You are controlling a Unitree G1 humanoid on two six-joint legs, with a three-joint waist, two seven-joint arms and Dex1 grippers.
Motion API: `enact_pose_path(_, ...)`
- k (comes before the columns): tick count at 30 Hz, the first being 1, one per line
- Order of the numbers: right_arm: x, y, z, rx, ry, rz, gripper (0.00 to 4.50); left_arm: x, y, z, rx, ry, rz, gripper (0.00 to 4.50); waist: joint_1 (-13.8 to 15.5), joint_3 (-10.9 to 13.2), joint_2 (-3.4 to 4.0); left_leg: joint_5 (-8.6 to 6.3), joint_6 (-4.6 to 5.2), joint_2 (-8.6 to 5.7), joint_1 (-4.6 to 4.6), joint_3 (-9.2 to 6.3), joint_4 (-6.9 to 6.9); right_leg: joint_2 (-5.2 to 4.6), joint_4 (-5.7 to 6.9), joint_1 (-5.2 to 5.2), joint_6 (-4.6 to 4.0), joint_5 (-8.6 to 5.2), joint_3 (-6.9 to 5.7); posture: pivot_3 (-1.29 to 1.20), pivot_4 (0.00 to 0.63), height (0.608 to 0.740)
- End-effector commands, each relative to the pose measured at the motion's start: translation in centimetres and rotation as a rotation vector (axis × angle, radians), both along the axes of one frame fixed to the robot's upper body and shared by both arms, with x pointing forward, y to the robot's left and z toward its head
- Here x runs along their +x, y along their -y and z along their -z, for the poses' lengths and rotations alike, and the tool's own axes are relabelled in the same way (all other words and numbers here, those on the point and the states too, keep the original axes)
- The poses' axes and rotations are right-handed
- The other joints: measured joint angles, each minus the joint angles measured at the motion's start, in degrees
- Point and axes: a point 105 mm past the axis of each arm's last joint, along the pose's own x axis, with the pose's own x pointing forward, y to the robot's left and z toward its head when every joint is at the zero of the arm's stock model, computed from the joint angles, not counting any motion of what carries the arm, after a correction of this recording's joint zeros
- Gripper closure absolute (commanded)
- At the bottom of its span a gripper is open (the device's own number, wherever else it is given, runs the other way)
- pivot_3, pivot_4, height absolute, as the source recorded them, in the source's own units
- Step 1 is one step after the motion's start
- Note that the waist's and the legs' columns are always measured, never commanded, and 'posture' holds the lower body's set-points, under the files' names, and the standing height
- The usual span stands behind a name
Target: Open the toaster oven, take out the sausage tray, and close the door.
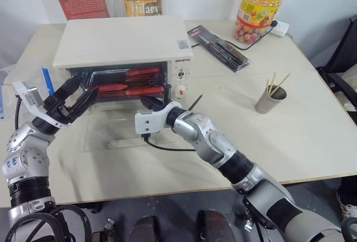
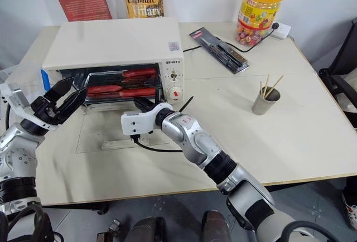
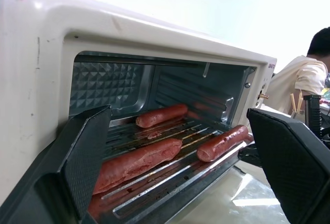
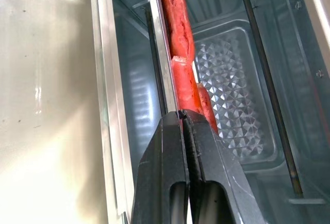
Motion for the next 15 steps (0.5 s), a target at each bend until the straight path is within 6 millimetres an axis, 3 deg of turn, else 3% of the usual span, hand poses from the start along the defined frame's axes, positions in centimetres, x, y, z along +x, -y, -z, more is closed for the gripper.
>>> enact_pose_path(1,-0.4,-0.4,-0.7,-0.007,0.064,-0.027,4.46,-0.3,-1.0,-0.8,0.020,0.023,-0.041,0.00,-0.01,0.00,0.00,0.00,0.00,0.00,0.00,0.00,0.01,0.00,0.00,0.00,0.00,0.00,0.00,0.00,0.150,0.740)
enact_pose_path(3,-0.1,-0.4,-0.7,-0.012,0.058,-0.009,4.28,-0.3,-1.0,-0.7,0.020,0.022,-0.043,0.00,0.00,0.00,0.00,0.00,0.00,0.00,0.00,0.00,0.00,0.00,0.00,0.00,0.00,0.00,0.00,0.00,0.150,0.740)
enact_pose_path(7,0.5,-0.5,-1.1,-0.010,0.064,0.017,3.24,-0.4,-1.1,-0.6,0.020,0.019,-0.048,0.00,-0.02,0.00,0.00,0.00,0.00,0.00,0.00,0.00,0.02,0.00,0.00,0.02,0.00,0.00,0.00,0.00,0.150,0.740)
enact_pose_path(15,1.9,-0.7,-1.3,-0.032,0.073,0.041,3.24,-0.3,-1.1,-0.5,0.020,0.018,-0.057,0.00,-0.07,0.00,0.00,0.00,0.00,0.00,0.00,-0.01,0.02,0.00,0.00,0.02,0.00,0.00,0.00,0.00,0.150,0.740)
